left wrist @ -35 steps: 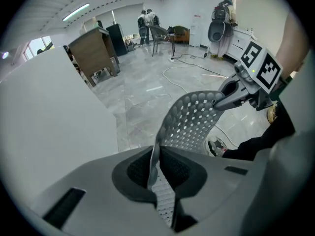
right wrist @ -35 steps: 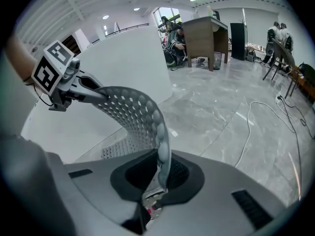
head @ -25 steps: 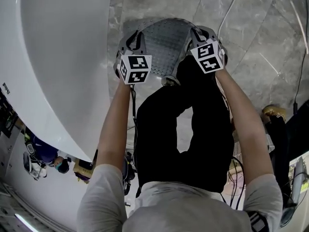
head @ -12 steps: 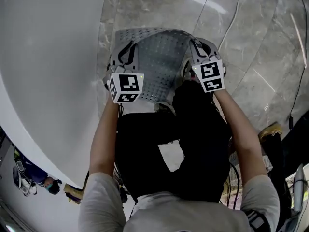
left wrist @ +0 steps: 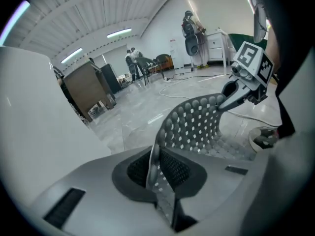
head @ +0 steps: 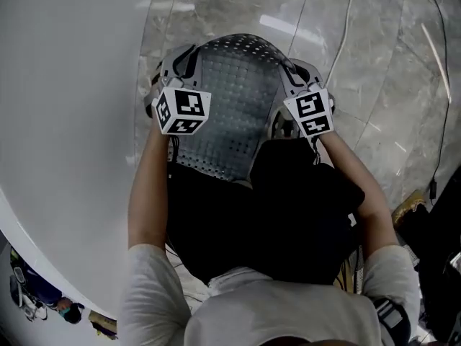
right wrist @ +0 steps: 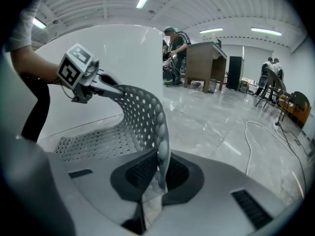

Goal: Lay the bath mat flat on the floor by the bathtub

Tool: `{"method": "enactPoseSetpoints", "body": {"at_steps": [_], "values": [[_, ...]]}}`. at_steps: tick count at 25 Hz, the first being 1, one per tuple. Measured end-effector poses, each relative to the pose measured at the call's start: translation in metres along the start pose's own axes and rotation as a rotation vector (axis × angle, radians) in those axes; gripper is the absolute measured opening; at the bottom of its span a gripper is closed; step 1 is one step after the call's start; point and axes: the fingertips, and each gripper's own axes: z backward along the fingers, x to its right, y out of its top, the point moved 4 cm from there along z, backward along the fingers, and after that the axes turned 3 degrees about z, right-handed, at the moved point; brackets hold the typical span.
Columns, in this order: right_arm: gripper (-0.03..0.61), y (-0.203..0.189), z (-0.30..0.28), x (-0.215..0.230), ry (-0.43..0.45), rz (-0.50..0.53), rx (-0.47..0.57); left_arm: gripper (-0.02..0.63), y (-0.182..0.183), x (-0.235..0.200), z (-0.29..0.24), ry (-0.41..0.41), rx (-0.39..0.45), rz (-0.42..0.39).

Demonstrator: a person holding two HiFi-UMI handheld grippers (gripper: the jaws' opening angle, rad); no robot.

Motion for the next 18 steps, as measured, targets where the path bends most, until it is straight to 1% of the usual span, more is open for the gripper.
{"method": "enactPoseSetpoints", "body": {"at_steps": [2, 4, 5, 7, 8, 9, 11, 13, 15, 16, 18], "values": [[0.025, 0.002, -0.005, 0.002, 0.026, 0.074, -0.032, 0.031, 0.005, -0.008, -0.017, 0.003, 0.016, 0.008], [0.026, 0.006, -0.01, 0.006, 0.075, 0.135, -0.075, 0.031, 0.006, -0.013, -0.031, 0.003, 0.012, 0.043], [0.026, 0.007, -0.012, 0.006, 0.112, 0.141, -0.098, 0.031, 0.004, -0.013, -0.035, 0.003, 0.006, 0.073], [0.026, 0.009, -0.014, 0.003, 0.202, 0.117, -0.139, 0.031, -0.003, -0.012, -0.041, 0.007, -0.009, 0.118], [0.026, 0.01, -0.015, 0.002, 0.234, 0.113, -0.16, 0.031, -0.007, -0.01, -0.041, 0.012, -0.019, 0.121], [0.025, 0.012, -0.016, 0.001, 0.249, 0.132, -0.184, 0.031, -0.01, -0.009, -0.041, 0.019, -0.031, 0.115], [0.026, 0.019, -0.013, -0.002, 0.239, 0.217, -0.226, 0.031, -0.013, -0.006, -0.036, 0.032, -0.054, 0.098], [0.026, 0.028, -0.011, 0.0, 0.199, 0.291, -0.25, 0.031, -0.009, -0.008, -0.033, 0.05, -0.055, 0.094], [0.026, 0.03, -0.013, 0.004, 0.147, 0.331, -0.27, 0.031, -0.008, -0.005, -0.027, 0.052, -0.05, 0.077], [0.026, 0.026, -0.014, 0.005, 0.12, 0.344, -0.279, 0.031, -0.011, 0.001, -0.023, 0.038, -0.052, 0.05], [0.026, 0.015, -0.015, 0.011, 0.062, 0.349, -0.277, 0.031, -0.018, 0.012, -0.022, 0.01, -0.062, -0.043]]}}
